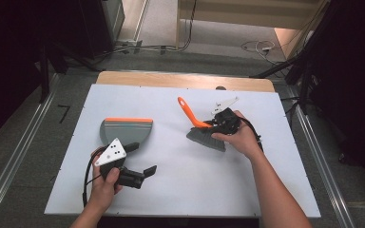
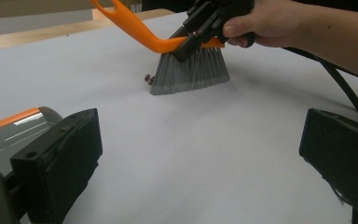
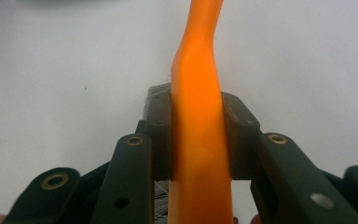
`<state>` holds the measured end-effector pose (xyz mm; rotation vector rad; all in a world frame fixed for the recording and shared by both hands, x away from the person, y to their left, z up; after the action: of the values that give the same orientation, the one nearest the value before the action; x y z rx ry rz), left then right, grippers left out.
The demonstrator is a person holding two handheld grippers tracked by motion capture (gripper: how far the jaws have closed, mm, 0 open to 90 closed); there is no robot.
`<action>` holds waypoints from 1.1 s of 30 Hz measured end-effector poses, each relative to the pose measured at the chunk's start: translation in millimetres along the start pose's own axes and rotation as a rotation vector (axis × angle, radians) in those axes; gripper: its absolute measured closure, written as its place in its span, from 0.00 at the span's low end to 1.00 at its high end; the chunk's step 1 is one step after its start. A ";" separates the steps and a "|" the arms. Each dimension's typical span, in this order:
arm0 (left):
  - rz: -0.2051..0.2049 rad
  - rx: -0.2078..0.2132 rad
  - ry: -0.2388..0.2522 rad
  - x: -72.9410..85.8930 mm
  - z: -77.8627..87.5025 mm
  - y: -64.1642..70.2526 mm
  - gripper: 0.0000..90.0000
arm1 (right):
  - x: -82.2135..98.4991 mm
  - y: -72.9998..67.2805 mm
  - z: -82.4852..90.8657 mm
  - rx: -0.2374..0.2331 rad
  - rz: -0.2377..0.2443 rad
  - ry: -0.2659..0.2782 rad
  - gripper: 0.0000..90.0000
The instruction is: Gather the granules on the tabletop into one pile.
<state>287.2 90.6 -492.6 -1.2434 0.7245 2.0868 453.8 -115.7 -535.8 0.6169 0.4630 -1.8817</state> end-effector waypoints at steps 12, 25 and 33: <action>0.003 0.004 -0.004 1.0 -0.8 -0.1 0.00 | -0.7 -5.4 6.6 -0.019 -0.032 -0.002 0.75; -0.001 0.003 -0.009 1.8 -1.9 -0.5 0.00 | -22.3 -15.2 33.3 0.010 -0.223 0.102 0.75; -0.002 0.005 -0.008 1.7 -2.0 0.3 0.00 | -36.8 -22.4 7.9 0.022 -0.516 0.143 0.75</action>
<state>287.5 89.3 -495.0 -1.2325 0.7235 2.0857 442.9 -85.2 -506.4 0.6952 0.7495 -2.3393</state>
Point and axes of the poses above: each handheld gripper's, and its own axes: z roughly backward along the jaws, x roughly out of its underside, y roughly to its right, the point moved 10 cm from there along -z, roughly forward along the jaws, and after that the axes turned 4 degrees about -y, right-handed, at the moved point
